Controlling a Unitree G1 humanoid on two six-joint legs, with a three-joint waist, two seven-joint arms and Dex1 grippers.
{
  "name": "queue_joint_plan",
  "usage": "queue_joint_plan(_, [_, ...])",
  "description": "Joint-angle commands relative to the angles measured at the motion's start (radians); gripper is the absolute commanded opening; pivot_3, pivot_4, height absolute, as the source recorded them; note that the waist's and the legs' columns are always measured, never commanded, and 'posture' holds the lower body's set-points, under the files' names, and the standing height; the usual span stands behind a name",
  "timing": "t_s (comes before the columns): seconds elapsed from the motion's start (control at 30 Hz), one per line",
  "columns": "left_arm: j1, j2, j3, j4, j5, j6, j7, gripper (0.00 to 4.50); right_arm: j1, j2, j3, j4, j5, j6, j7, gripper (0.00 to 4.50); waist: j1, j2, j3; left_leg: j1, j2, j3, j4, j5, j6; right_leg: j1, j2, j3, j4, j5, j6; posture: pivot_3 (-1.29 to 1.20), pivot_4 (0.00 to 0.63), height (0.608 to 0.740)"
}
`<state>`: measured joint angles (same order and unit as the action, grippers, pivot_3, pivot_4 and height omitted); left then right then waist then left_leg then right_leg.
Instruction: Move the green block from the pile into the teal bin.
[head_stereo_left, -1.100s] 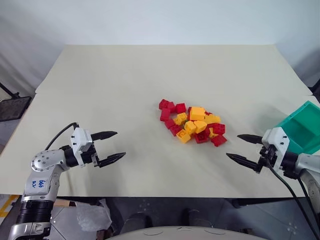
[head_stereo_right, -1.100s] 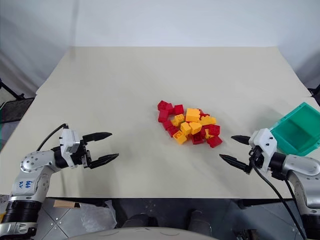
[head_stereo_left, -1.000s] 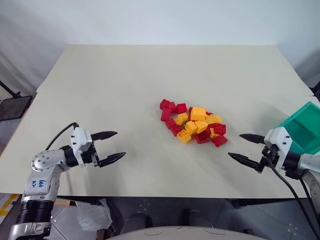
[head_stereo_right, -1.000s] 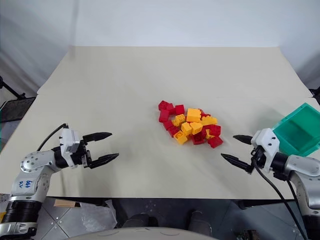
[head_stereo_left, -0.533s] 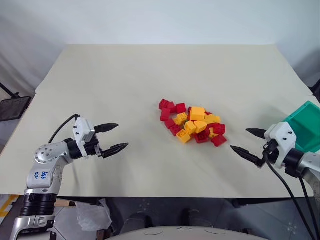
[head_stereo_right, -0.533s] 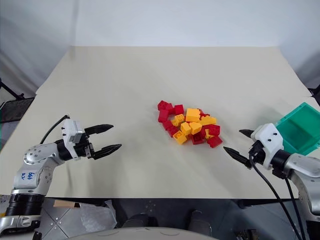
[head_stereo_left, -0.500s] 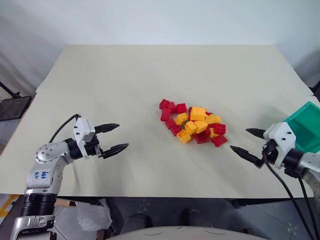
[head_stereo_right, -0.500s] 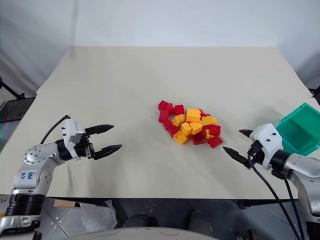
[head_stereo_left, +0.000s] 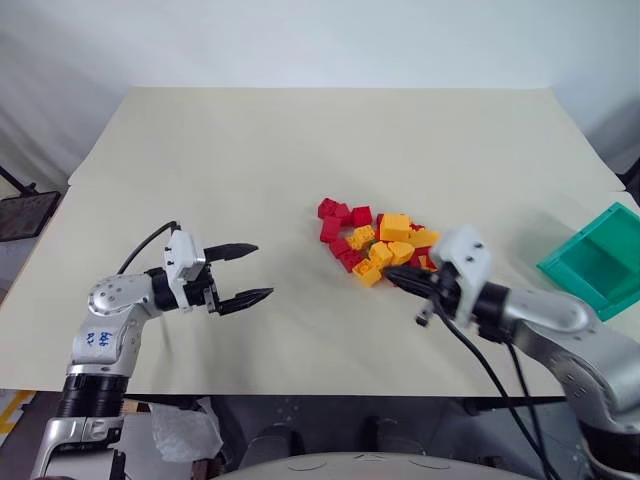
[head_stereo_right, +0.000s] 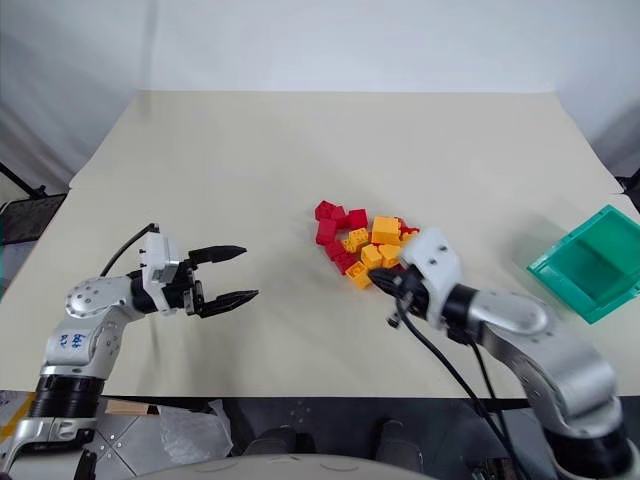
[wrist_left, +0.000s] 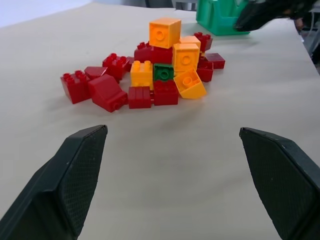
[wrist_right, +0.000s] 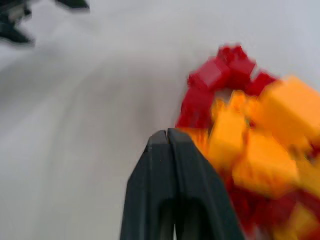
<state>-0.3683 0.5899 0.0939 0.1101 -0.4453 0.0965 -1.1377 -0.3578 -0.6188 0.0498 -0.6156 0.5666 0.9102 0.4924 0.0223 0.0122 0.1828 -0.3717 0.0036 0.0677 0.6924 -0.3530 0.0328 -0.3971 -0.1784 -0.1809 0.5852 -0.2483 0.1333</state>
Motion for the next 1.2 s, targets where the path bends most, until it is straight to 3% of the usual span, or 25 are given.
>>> queue_joint_plan(0.03, [-0.037, -0.001, 0.006, 0.014, -0.016, -0.031, -0.035, 4.50, -0.072, 0.075, 0.098, 0.074, -0.060, 0.022, -0.057, 0.02, -0.001, 0.000, 0.000, 0.000, 0.000, 0.000, 0.000, 0.000, 0.000, 0.000, 0.001, 0.000, 0.000, 0.000, 0.000, 0.00, 0.150, 0.740])
queue_joint_plan(0.17, [-0.066, -0.012, 0.009, 0.032, -0.029, -0.048, -0.066, 4.50, -0.119, 0.170, 0.171, 0.181, -0.137, -0.011, -0.108, 0.02, -0.003, 0.000, 0.000, 0.000, -0.003, 0.001, -0.001, 0.000, -0.001, -0.001, 0.002, 0.000, 0.000, 0.000, 0.000, 0.00, 0.150, 0.740])
queue_joint_plan(0.4, [-0.079, -0.023, 0.010, 0.036, -0.046, -0.047, -0.108, 4.50, -0.180, 0.251, 0.156, 0.422, -0.270, -0.175, -0.139, 0.02, -0.011, 0.000, 0.000, 0.000, -0.004, 0.001, -0.001, 0.000, -0.001, -0.001, 0.002, 0.000, 0.000, 0.000, 0.000, 0.00, 0.150, 0.740])
queue_joint_plan(0.77, [-0.065, -0.030, 0.008, 0.017, -0.045, -0.040, -0.100, 4.50, -0.190, 0.175, -0.029, 0.583, -0.348, -0.321, -0.137, 0.02, -0.030, 0.000, 0.000, 0.000, -0.002, 0.002, -0.002, 0.000, -0.002, -0.001, 0.004, 0.001, -0.001, 0.000, 0.000, 0.00, 0.150, 0.740])
queue_joint_plan(1.13, [-0.070, -0.051, -0.002, 0.020, -0.038, -0.046, -0.100, 4.50, -0.237, 0.089, 0.007, 0.504, -0.332, -0.291, 0.071, 0.02, -0.029, 0.000, 0.000, 0.001, 0.000, 0.004, -0.002, 0.000, -0.002, -0.001, 0.005, 0.004, -0.001, 0.000, 0.000, 0.00, 0.150, 0.740])
queue_joint_plan(1.2, [-0.075, -0.054, -0.005, 0.026, -0.036, -0.051, -0.103, 4.50, -0.284, 0.028, 0.051, 0.529, -0.343, -0.257, 0.155, 0.37, -0.028, 0.001, 0.000, 0.001, 0.000, 0.004, -0.001, 0.000, -0.002, -0.001, 0.005, 0.004, -0.001, 0.000, 0.000, 0.00, 0.150, 0.740])
